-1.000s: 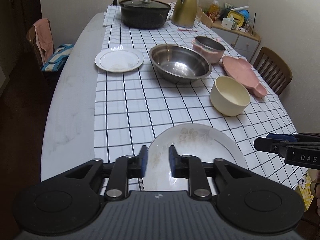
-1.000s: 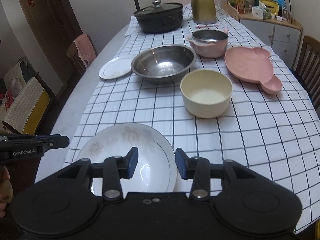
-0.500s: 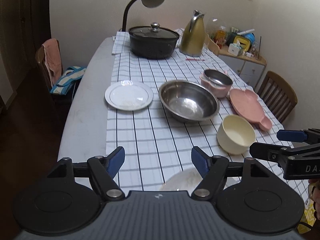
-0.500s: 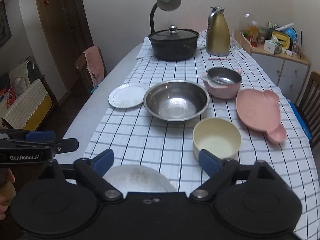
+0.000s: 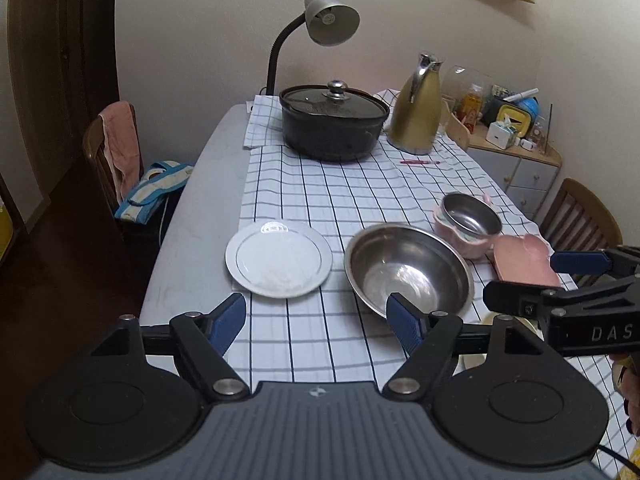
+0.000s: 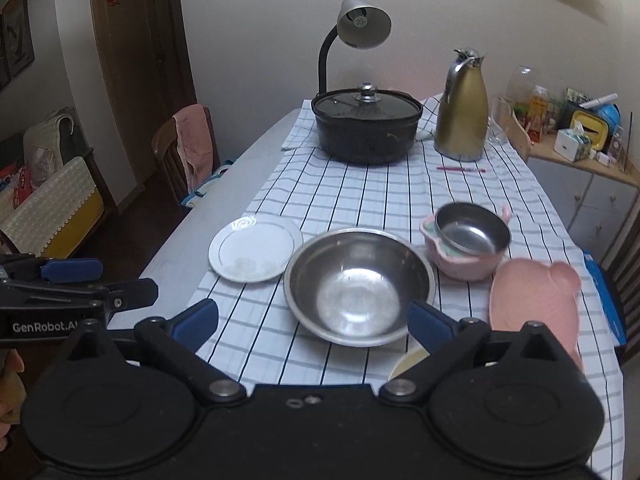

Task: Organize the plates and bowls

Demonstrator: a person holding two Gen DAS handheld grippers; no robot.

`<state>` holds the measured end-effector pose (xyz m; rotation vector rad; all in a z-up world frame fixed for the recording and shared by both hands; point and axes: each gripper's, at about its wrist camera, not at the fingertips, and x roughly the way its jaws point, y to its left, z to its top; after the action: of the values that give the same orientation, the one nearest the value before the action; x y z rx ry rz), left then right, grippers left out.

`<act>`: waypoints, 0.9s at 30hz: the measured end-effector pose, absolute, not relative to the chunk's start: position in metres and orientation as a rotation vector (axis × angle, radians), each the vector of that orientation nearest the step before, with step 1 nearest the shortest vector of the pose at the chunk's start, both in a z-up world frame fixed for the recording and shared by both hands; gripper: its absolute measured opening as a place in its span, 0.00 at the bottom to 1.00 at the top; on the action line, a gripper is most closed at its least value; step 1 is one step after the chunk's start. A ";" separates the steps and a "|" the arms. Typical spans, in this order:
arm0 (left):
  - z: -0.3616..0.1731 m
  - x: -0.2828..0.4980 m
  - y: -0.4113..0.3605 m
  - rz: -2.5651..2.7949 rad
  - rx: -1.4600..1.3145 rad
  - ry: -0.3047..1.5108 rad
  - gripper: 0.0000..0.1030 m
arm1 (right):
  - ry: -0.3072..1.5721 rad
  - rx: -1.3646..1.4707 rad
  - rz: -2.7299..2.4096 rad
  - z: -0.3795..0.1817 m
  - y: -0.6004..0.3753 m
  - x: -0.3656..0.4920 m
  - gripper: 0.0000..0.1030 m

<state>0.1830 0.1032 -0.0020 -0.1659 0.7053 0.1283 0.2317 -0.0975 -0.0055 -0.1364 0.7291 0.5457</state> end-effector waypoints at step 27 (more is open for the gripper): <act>-0.076 0.350 0.218 0.340 -0.416 0.991 0.75 | 0.995 -0.241 0.650 -0.070 0.019 0.452 0.98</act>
<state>0.3500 0.2180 -0.0761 -0.4158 0.9907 0.3399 0.4520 0.0194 -0.0704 -0.2413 0.9946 0.6498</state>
